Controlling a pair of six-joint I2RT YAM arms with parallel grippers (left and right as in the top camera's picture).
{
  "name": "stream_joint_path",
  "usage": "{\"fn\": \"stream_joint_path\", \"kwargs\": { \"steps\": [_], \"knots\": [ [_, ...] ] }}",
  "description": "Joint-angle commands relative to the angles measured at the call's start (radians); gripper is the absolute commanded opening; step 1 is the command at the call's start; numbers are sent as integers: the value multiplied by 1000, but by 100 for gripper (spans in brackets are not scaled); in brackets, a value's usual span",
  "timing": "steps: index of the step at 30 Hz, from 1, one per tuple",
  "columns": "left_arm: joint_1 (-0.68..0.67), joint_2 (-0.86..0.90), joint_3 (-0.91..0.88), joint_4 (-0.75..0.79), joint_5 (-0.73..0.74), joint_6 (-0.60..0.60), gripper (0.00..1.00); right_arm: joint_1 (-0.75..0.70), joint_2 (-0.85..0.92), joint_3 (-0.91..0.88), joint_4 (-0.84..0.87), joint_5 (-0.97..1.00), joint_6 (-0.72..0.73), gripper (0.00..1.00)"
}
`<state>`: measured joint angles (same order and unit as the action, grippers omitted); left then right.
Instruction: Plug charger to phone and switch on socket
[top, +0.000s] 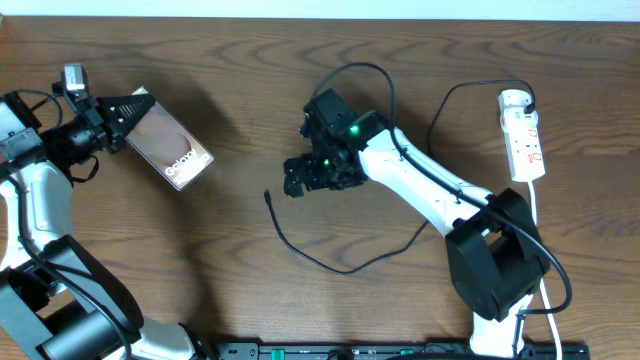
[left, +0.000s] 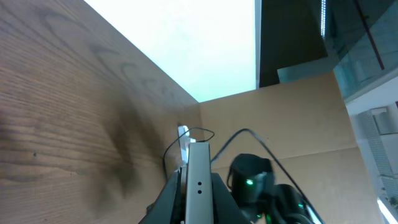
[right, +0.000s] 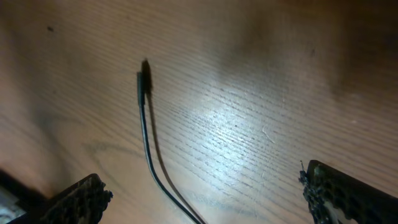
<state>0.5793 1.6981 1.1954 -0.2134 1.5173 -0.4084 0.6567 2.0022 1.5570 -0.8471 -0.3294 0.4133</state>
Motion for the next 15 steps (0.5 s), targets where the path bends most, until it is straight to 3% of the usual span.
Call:
{"fn": "stream_joint_path", "kwargs": {
  "steps": [1, 15],
  "knots": [
    [3, -19, 0, -2, 54, -21, 8, 38, 1, 63, -44, 119, -10, 99],
    [97, -19, 0, 21, 54, -118, 8, 123, 103, 150, -137, 163, 43, 99]
  ]
}}
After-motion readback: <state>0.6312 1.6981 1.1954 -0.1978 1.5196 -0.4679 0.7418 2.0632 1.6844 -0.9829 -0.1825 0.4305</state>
